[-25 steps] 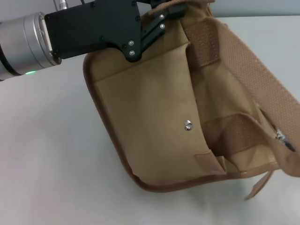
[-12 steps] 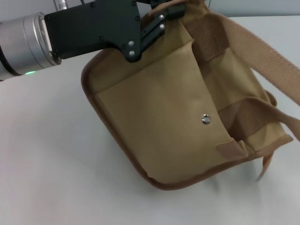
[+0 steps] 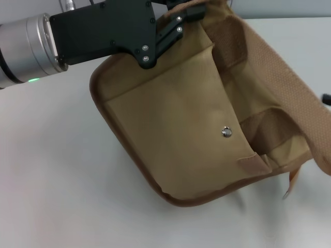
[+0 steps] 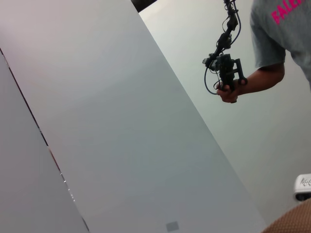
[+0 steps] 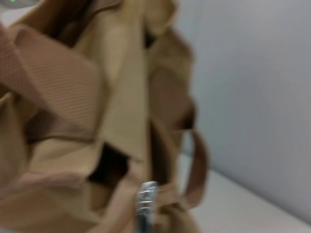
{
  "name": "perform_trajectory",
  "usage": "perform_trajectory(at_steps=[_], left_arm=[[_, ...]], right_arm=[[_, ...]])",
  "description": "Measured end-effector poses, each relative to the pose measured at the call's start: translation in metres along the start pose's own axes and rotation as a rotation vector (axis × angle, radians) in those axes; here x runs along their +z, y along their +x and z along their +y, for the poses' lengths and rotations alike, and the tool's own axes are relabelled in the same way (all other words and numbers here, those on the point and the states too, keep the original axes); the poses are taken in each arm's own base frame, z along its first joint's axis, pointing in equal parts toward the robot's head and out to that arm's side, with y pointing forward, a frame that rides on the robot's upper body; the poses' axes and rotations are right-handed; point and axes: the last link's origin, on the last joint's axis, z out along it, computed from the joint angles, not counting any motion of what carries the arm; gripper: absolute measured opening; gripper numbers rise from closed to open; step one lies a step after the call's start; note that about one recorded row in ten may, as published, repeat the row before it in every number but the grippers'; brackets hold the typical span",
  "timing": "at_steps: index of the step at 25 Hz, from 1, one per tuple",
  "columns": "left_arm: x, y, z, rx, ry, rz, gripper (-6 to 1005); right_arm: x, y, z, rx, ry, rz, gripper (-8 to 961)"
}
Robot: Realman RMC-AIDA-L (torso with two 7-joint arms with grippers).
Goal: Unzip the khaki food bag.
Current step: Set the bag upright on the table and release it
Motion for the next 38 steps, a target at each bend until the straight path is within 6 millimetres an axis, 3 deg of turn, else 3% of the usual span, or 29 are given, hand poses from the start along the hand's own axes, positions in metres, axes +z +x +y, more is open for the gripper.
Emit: perform_trajectory(at_steps=[2,9,18,23,29,33,36,38], left_arm=[[0.000,0.000,0.000,0.000,0.000,0.001,99],[0.000,0.001,0.000,-0.001,0.005,0.009,99],[-0.001,0.000,0.001,-0.008,0.008,0.008,99],[-0.004,-0.002,0.005,-0.021,0.015,0.006,99],[-0.016,-0.014,0.021,-0.059,0.063,0.024,100],[-0.025,-0.022,0.034,-0.090,0.080,0.029,100],[-0.040,-0.039,0.058,-0.139,0.121,0.010,100],[-0.043,-0.042,0.063,-0.148,0.135,0.005,100]], right_arm=[[0.011,-0.002,0.000,-0.011,-0.046,0.015,815],[0.045,-0.009,-0.004,-0.059,-0.132,0.031,741],[0.059,-0.015,-0.008,-0.131,-0.104,-0.031,646],[0.052,-0.021,-0.014,-0.145,-0.036,-0.082,449],[0.042,-0.044,-0.036,-0.134,0.093,-0.188,227],[0.046,-0.056,-0.047,-0.112,0.099,-0.206,195],[0.062,-0.068,-0.058,-0.103,0.091,-0.209,177],[0.068,-0.070,-0.060,-0.106,0.089,-0.204,166]])
